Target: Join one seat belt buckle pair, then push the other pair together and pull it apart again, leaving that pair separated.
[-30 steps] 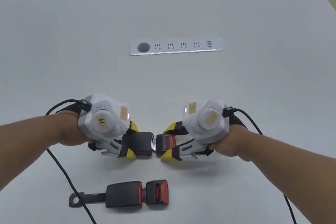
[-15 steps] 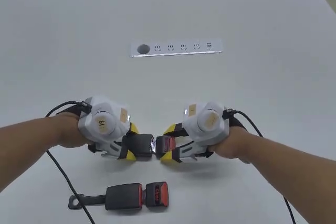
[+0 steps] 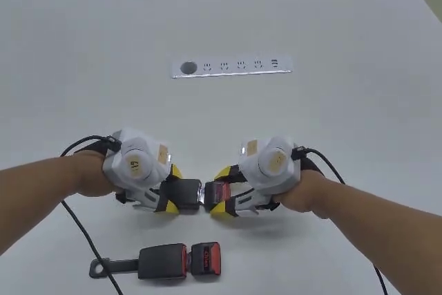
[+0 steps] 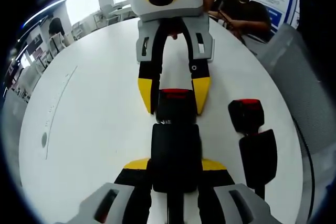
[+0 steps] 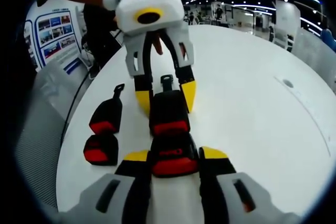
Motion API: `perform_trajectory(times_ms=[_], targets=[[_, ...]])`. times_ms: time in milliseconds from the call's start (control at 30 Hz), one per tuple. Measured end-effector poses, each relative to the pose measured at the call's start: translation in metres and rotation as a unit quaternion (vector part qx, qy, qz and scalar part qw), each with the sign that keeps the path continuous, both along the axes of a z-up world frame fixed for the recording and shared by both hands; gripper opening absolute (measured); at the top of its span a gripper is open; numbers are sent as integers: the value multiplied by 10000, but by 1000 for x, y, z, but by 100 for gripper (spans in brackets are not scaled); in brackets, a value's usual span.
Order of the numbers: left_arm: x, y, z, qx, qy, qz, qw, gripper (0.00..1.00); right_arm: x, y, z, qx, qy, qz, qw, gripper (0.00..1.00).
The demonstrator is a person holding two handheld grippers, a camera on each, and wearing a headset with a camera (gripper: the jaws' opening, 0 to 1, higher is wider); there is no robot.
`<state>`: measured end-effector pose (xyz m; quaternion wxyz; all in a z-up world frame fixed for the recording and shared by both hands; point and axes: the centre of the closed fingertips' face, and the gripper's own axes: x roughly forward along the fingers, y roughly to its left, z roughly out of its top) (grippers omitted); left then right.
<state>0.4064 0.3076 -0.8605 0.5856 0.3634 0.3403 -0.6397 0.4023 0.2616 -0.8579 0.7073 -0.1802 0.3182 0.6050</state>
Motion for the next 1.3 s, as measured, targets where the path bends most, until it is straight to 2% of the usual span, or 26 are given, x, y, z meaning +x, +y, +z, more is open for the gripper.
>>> perform_trajectory(times_ms=[567, 733, 1067, 1300], targets=[[-1, 0, 0, 30, -6, 57, 10000, 34, -1, -3, 0, -30, -52, 24, 10000, 36], [-1, 0, 0, 37, -6, 117, 9999, 34, -1, -16, -1, -80, -43, -15, 10000, 36], [-1, 0, 0, 140, -28, 88, 9999, 34, -3, -23, 0, -96, -110, -139, 9998, 36], [-1, -1, 0, 190, -31, 70, 9998, 34, -4, -36, 0, -170, -68, -211, 9996, 36]])
